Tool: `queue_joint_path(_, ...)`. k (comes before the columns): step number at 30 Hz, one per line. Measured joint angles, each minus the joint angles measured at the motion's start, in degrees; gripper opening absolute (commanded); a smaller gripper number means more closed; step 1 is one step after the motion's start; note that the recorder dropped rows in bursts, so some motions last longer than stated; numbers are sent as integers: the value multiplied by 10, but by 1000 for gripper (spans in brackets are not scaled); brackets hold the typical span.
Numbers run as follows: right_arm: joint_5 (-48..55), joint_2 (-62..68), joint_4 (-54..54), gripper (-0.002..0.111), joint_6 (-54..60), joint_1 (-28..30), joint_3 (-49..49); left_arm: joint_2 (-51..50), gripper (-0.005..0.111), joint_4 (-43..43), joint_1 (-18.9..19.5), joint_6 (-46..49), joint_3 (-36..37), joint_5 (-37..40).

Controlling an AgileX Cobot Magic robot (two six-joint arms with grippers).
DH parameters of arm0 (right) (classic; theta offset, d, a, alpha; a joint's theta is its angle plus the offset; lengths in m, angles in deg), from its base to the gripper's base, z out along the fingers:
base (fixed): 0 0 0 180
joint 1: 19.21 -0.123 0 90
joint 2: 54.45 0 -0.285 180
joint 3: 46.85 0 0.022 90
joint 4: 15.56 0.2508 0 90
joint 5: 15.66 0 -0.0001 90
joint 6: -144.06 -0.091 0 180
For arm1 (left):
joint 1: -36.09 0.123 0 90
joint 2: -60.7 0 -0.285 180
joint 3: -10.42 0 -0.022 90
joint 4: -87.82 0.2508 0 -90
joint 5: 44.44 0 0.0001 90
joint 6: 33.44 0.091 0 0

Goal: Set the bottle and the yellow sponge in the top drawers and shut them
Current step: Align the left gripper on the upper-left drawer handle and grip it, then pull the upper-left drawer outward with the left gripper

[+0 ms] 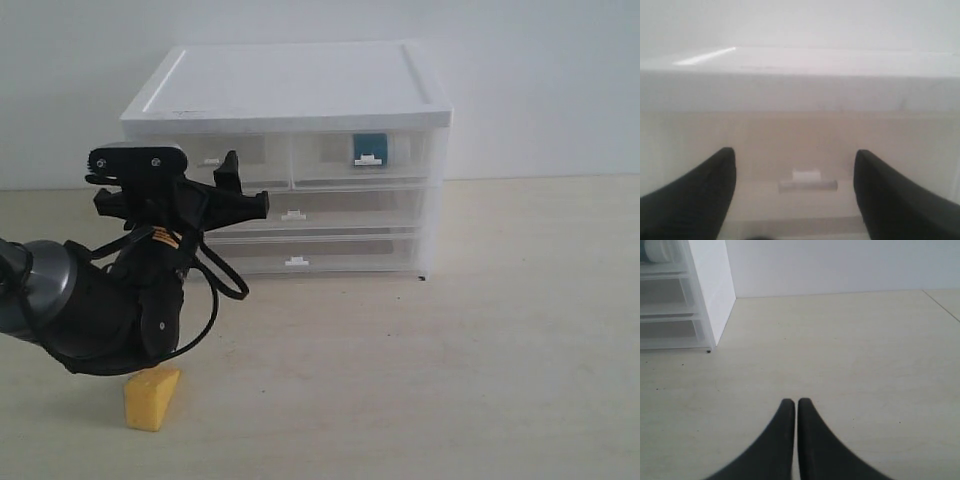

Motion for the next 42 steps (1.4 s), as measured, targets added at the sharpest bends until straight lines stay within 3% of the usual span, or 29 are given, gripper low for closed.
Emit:
queue_joint_path(22,0,0,0,0,0,0,0,-5,60,1,8,5,-8,-5)
queue_joint_path(25,0,0,0,0,0,0,0,-5,50,4,10,6,-8,-4)
queue_joint_path(30,0,0,0,0,0,0,0,-6,5,20,11,6,-10,8)
queue_joint_path(42,0,0,0,0,0,0,0,8,4,28,11,6,10,15)
